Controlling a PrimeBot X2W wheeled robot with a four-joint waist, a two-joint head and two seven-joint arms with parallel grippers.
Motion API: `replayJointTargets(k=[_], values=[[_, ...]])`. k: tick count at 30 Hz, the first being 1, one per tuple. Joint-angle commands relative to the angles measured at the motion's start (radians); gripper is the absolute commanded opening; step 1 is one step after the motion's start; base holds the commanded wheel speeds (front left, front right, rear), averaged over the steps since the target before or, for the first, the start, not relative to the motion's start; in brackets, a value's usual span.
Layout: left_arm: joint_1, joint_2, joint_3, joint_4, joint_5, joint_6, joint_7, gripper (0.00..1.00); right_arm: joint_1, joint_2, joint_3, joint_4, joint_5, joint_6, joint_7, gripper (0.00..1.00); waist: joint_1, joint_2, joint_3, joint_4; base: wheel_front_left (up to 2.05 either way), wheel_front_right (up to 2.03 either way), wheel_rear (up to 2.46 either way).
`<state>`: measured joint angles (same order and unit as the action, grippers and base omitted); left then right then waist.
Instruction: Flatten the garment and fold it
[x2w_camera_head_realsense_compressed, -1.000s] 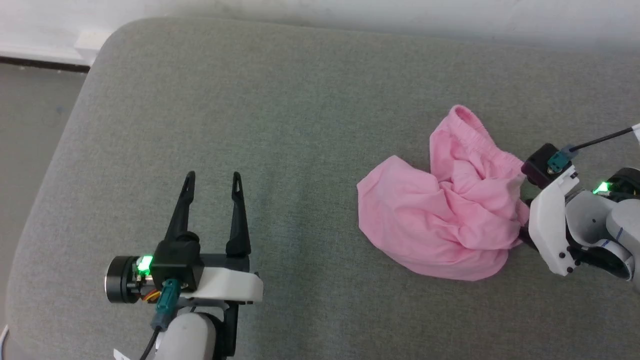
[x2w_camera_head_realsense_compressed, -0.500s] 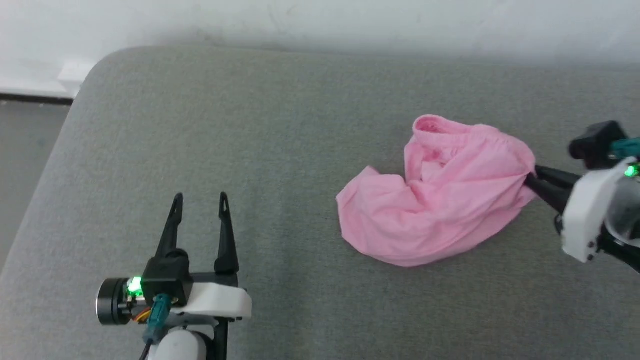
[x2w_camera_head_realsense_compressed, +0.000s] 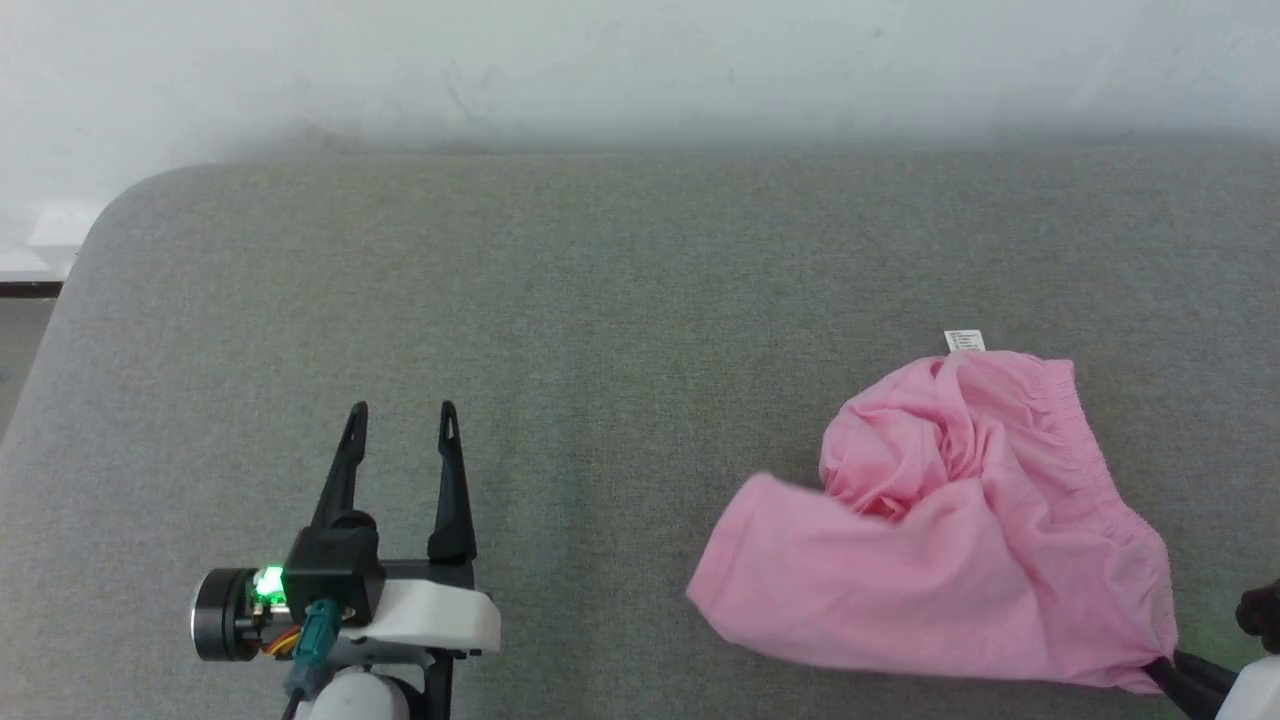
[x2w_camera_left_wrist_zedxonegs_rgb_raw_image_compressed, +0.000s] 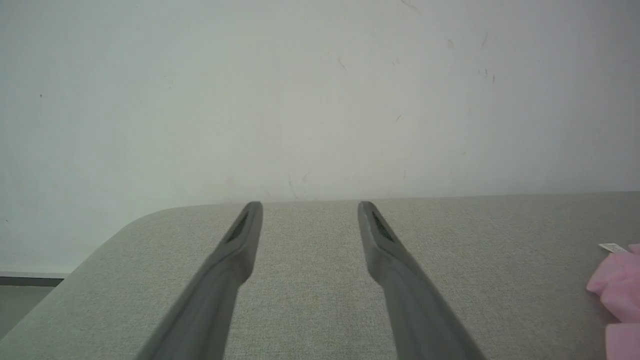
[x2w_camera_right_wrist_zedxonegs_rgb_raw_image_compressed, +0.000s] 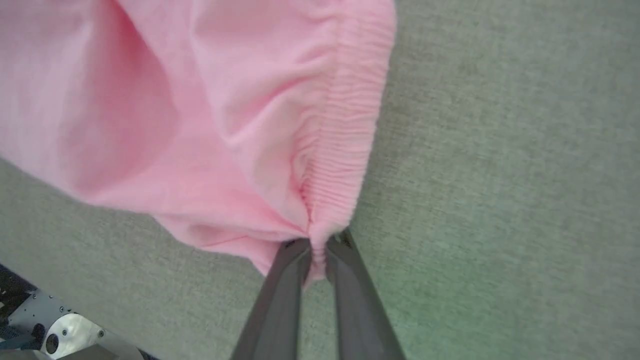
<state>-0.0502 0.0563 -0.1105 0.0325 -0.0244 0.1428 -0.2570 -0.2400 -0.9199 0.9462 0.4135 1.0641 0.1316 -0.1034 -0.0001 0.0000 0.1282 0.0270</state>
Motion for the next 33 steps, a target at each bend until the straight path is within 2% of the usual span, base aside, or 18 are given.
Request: replayJointTargets(k=[1,3,4,5,8,11,15,19,23,28,33], values=[[0.001,0.001,0.004,0.005,0.012,-0.004,-0.005,1.00,0.020,0.039,-0.019,0.029,-0.016,-0.001,-0.010,0.00,0.0001,0.0000,-0.001,-0.003,0.00,0.00,0.00],[-0.001,0.003,0.004,0.007,0.013,-0.006,-0.005,1.00,0.029,0.059,-0.038,0.046,-0.029,-0.001,-0.026,0.00,0.0001,0.0000,-0.002,-0.005,0.00,0.00,0.00],[-0.004,0.006,0.005,0.009,0.014,-0.008,-0.005,1.00,0.035,0.080,-0.061,0.057,-0.037,-0.001,-0.045,0.18,0.0001,0.0000,-0.005,-0.008,0.00,0.00,0.00],[-0.008,0.010,0.004,0.011,0.015,-0.011,-0.005,1.00,0.038,0.097,-0.086,0.061,-0.045,-0.001,-0.066,0.98,0.0001,0.0000,-0.008,-0.011,0.00,0.00,0.00],[-0.031,0.025,0.002,0.017,0.018,-0.026,-0.005,1.00,0.035,0.116,-0.171,0.059,-0.105,-0.001,-0.118,1.00,0.0001,0.0000,-0.022,-0.014,0.00,0.00,0.00],[-0.070,0.050,0.003,0.021,0.018,-0.049,-0.005,1.00,0.045,0.128,-0.286,0.006,-0.156,-0.001,-0.146,1.00,0.0001,0.0000,-0.035,-0.012,0.00,0.00,0.00],[-0.150,0.096,-0.010,0.041,0.021,-0.103,-0.005,1.00,0.080,0.155,-0.487,-0.088,-0.274,-0.001,-0.157,1.00,0.0001,0.0000,-0.046,-0.007,0.00,0.00,0.00],[-0.255,0.127,-0.035,0.070,0.009,-0.177,-0.005,1.00,0.157,0.261,-0.716,-0.211,-0.426,-0.001,-0.158,1.00,0.0001,0.0000,-0.050,0.004,0.00,0.00,0.00],[-0.351,0.149,-0.086,0.138,0.001,-0.235,0.001,1.00,0.249,0.388,-0.871,-0.349,-0.554,-0.001,-0.158,1.00,0.0001,0.0000,-0.049,0.007,0.00,0.00,0.00],[-0.488,0.165,-0.254,0.215,-0.065,-0.272,0.133,1.00,0.298,0.540,-0.989,-0.475,-0.696,-0.001,-0.158,1.00,0.0001,0.0000,-0.030,0.000,0.00,0.00,0.00],[-0.657,0.240,-0.598,0.242,-0.280,-0.273,0.331,1.00,0.295,0.657,-1.038,-0.544,-0.821,-0.001,-0.158,1.00,0.0001,0.0000,0.002,-0.017,0.00,0.00,0.00]])
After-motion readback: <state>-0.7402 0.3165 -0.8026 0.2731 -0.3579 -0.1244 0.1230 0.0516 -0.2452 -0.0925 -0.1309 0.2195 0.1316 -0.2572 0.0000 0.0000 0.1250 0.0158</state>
